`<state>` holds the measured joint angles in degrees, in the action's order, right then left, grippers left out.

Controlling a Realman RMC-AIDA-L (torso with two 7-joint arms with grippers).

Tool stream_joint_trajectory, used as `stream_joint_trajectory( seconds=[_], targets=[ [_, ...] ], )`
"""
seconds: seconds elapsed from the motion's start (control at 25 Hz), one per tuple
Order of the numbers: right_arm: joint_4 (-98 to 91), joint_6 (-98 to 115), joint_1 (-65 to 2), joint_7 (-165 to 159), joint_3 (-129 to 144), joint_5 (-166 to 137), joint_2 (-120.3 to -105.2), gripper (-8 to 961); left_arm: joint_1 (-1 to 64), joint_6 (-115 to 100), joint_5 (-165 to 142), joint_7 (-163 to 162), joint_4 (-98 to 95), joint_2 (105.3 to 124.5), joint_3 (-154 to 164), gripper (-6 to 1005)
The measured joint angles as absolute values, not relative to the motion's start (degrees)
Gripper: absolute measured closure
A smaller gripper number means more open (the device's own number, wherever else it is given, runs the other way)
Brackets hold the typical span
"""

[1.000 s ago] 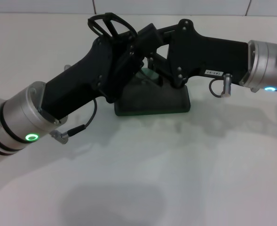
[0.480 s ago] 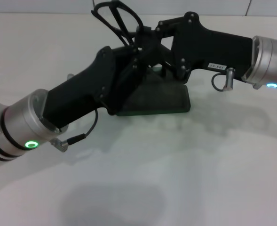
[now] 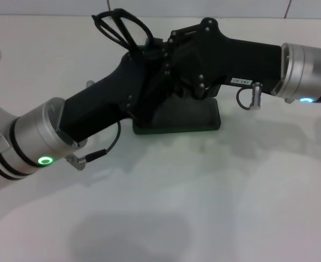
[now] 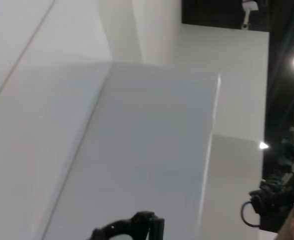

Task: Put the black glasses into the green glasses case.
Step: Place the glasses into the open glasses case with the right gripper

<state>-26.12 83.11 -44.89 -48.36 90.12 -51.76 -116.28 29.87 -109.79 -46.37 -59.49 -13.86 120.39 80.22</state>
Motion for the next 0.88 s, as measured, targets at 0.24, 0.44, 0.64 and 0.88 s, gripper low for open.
stream_joint_trajectory(
  seconds=[0.24, 0.44, 0.64, 0.88],
  targets=[
    [-26.11, 83.01, -44.65, -48.28, 90.17, -51.67, -116.28, 891, 29.88, -108.97, -45.65, -59.5, -13.79, 120.32, 80.16, 954],
    [-26.1, 82.21, -44.37, -47.79, 89.84, -51.68, -116.28, 891, 29.71, -108.93, -45.57, -59.51, -13.79, 120.19, 80.15, 953],
    [-26.35, 79.2, -44.28, -47.67, 89.77, -51.98, -115.85, 891, 27.63, -109.13, -45.67, -59.45, -13.8, 119.72, 80.17, 953],
    [-36.96, 73.97, -41.55, -54.98, 89.97, -64.77, -115.56, 892, 20.4, -111.86, -45.67, -58.91, -14.58, 115.39, 79.58, 953]
  ],
)
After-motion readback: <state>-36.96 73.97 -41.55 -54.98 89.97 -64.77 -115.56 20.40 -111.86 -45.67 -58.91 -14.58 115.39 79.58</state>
